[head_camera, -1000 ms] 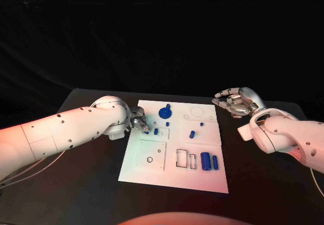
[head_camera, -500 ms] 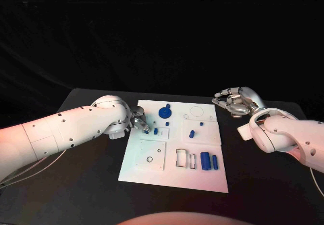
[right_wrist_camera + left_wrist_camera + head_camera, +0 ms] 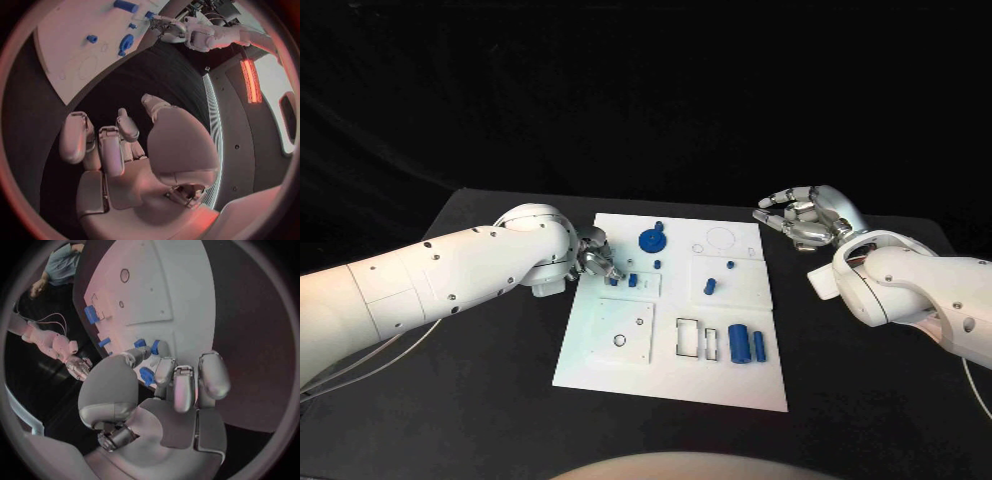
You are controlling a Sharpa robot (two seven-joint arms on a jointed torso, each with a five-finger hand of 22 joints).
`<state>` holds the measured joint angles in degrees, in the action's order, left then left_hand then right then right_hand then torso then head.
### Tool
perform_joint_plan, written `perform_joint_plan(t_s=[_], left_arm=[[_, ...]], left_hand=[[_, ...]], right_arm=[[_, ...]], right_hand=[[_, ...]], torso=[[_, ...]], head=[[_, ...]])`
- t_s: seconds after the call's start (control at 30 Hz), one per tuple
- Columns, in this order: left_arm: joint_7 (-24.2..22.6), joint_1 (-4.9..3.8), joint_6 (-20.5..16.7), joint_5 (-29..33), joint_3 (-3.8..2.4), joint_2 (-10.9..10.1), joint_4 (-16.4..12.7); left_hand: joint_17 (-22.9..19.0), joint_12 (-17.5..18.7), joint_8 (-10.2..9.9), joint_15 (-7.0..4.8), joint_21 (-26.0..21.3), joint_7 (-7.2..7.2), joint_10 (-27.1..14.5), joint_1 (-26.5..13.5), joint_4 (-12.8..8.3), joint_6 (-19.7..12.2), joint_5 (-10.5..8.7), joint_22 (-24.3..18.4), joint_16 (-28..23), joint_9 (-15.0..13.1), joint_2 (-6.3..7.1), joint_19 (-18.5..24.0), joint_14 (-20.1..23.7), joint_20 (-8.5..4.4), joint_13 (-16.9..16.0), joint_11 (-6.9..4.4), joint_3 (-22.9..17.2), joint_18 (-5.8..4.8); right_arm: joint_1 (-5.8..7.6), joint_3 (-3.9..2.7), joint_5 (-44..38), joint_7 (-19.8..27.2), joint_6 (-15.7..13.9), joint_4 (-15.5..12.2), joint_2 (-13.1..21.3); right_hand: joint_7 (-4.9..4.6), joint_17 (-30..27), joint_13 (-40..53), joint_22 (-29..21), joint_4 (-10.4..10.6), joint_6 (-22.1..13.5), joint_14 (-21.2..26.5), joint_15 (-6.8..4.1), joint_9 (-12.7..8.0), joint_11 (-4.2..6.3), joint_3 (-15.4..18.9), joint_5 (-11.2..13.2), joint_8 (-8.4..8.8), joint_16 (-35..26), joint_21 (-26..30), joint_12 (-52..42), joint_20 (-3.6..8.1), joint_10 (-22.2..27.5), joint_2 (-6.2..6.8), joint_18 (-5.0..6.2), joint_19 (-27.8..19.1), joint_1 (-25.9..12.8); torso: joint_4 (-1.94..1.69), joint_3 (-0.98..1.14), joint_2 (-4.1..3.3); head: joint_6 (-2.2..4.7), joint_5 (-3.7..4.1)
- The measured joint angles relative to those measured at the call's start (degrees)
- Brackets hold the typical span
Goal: Assemble the parts on the task board
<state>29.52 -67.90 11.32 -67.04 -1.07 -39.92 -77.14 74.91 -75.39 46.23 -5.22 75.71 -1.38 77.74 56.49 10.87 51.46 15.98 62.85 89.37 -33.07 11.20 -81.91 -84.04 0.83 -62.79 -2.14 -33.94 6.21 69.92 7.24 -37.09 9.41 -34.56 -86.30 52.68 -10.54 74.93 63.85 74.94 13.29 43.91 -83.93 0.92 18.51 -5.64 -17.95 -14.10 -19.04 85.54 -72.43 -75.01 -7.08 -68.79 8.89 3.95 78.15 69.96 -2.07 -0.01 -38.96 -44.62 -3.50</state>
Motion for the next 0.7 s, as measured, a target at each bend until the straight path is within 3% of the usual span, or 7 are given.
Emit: perform_joint_plan(t_s=[0.5,0.7], left_arm=[[-0.1,0.14,-0.2,0.2,0.05,-0.9,-1.0],[-0.3,0.19,-2.2,0.9,-0.08,-1.5,-2.1]], left_hand=[[0.0,0.0,-0.2,0.0,0.0,-0.16,0.0,-0.3,1.6,0.2,0.0,0.0,0.0,0.6,0.26,0.0,0.0,0.0,0.0,0.0,2.6,0.0],[0.0,0.7,-0.2,0.0,-0.2,-0.36,-0.7,-0.4,4.5,0.0,0.0,-0.7,0.0,1.2,1.02,0.0,0.0,0.0,1.8,0.18,5.6,0.0]], right_arm=[[-0.01,0.01,0.0,0.0,0.0,0.0,0.0],[-0.01,0.01,0.0,0.1,-0.1,0.1,0.0]], right_hand=[[0.21,0.0,-0.2,0.0,0.4,-0.2,0.0,0.0,0.0,0.0,0.4,0.0,0.0,0.0,0.2,0.0,0.0,0.0,0.01,0.0,0.0,0.0],[-0.08,0.0,-0.6,-0.1,0.9,-0.5,0.0,0.0,-0.1,-0.1,0.9,0.0,0.0,-0.2,1.0,0.3,-0.2,0.7,0.01,-0.01,-0.6,0.0]], torso=[[0.02,0.01,-0.01],[0.01,0.01,-0.01]], head=[[0.26,0.13],[0.34,0.21]])
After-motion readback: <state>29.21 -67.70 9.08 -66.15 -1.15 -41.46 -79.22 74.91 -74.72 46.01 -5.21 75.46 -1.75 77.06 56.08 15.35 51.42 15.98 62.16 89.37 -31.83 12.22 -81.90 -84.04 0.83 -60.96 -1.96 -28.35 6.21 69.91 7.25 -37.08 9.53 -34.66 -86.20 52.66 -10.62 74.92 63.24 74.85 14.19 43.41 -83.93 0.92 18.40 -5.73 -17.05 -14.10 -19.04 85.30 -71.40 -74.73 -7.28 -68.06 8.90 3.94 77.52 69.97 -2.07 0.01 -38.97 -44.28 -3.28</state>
